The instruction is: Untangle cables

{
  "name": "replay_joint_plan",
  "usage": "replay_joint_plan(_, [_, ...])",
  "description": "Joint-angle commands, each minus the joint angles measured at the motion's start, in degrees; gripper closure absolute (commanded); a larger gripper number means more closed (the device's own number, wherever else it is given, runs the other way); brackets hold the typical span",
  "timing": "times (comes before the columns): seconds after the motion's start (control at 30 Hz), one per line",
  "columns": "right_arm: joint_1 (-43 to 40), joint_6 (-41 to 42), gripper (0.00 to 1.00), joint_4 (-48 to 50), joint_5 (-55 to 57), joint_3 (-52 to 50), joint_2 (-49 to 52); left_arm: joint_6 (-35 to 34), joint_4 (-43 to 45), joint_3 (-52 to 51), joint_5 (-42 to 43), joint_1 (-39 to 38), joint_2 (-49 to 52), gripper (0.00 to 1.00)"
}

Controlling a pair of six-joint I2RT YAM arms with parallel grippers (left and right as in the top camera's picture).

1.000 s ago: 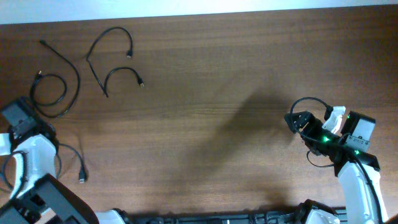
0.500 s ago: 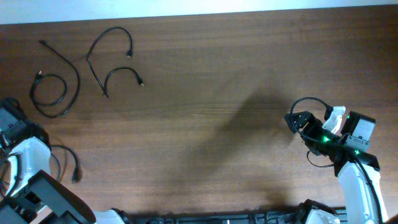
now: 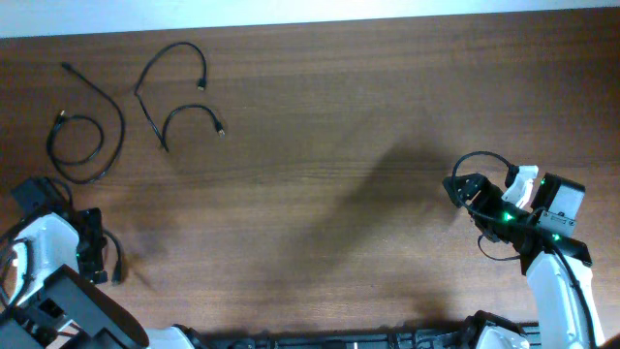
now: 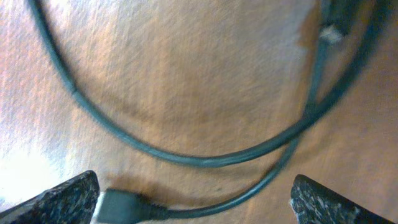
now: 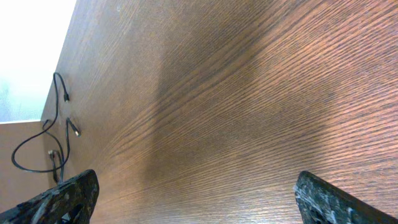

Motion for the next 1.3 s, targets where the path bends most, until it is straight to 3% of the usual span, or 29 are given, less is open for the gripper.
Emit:
replay_joint_plan(0.0, [-0.2,-0.9,0.01,0.0,0.3,0.4,-0.3,-1.9,0.1,0.1,-0.2,0.0,2.8,0.01])
replay_joint_plan(0.13, [-0.2,-0.9,0.01,0.0,0.3,0.4,-0.3,-0.2,1.7,0.1,-0.2,0.0,7.2,0.0])
replay_joint_plan(0.23, [-0.2,-0.9,0.01,0.0,0.3,0.4,-0.3,0.0,1.9,0.1,-0.2,0.0,10.8,0.16])
replay_joint_plan(0.33, [-0.2,-0.9,0.01,0.0,0.3,0.4,-0.3,0.1,4.1,0.1,-0.1,0.0,12.9,0.42])
replay_joint_plan(0.4, [-0.2,-0.9,0.01,0.0,0.3,0.4,-0.3,0.1,8.8,0.1,0.5,0.0,12.9,0.49])
replay_joint_plan(0.53, [-0.2,-0.9,0.01,0.0,0.3,0.4,-0.3,5.8,20.3,0.1,4.7,0.0,12.9,0.43])
replay_joint_plan(0.63, [-0.2,-0.9,0.01,0.0,0.3,0.4,-0.3,13.0,31.9,0.1,12.4,0.0,12.9,0.26])
replay_joint_plan(0.73, [-0.2,-0.9,0.01,0.0,0.3,0.4,-0.3,17.1,37.7,0.2,20.2,0.0,12.9,0.18])
replay_joint_plan(0.77, [-0.2,-0.9,0.01,0.0,0.3,0.4,-0.3,17.3,38.2,0.4,23.1,0.0,12.9,0.06])
replay_joint_plan(0.8, [-0.2,-0.9,0.01,0.0,0.3,0.4,-0.3,17.3,38.2,0.8,28.6,0.0,12.7,0.01])
replay_joint_plan(0.9, [-0.2,-0.9,0.01,0.0,0.3,0.4,-0.3,17.3,38.1,1.3,33.7,-0.1,10.8,0.01])
replay_joint_plan(1.03, [-0.2,-0.9,0.01,0.0,0.3,0.4,-0.3,21.8,36.0,1.3,33.7,-0.1,2.7,0.01])
replay_joint_plan(1.27, [-0.2,-0.9,0.01,0.0,0.3,0.4,-0.3,40.5,32.4,1.3,34.4,-6.4,-23.3,0.01])
